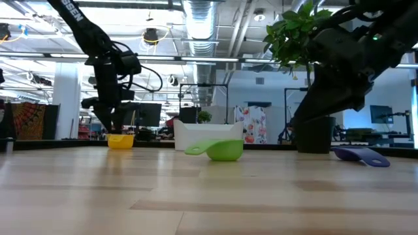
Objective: Nest measuring cups in basket
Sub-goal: Stack the yellow measuring cup into the dark blue measuring cup
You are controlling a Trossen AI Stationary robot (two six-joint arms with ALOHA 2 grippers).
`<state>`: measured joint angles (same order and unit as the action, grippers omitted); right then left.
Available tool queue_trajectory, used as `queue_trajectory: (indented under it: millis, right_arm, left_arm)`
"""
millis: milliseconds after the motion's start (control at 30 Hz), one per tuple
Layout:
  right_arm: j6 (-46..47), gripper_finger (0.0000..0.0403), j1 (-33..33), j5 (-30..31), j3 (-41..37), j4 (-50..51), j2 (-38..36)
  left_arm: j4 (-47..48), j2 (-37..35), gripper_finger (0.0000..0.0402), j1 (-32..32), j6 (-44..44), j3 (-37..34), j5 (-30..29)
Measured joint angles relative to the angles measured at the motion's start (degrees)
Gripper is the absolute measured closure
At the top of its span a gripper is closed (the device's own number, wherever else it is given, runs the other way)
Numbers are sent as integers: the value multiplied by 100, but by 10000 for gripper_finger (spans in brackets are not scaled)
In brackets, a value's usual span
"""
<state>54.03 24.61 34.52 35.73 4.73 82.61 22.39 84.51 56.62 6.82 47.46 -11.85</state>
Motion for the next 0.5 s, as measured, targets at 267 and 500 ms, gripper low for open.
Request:
queue_trajectory:
  millis: [267,500]
  right_arm:
    - [-4,284,-100,3,0,1,0]
    - [-1,284,-54,-13,0,2,0]
  left_arm:
    - [6,0,244,88,-15,2,373]
    - [97,0,284,66,-119,-109,386]
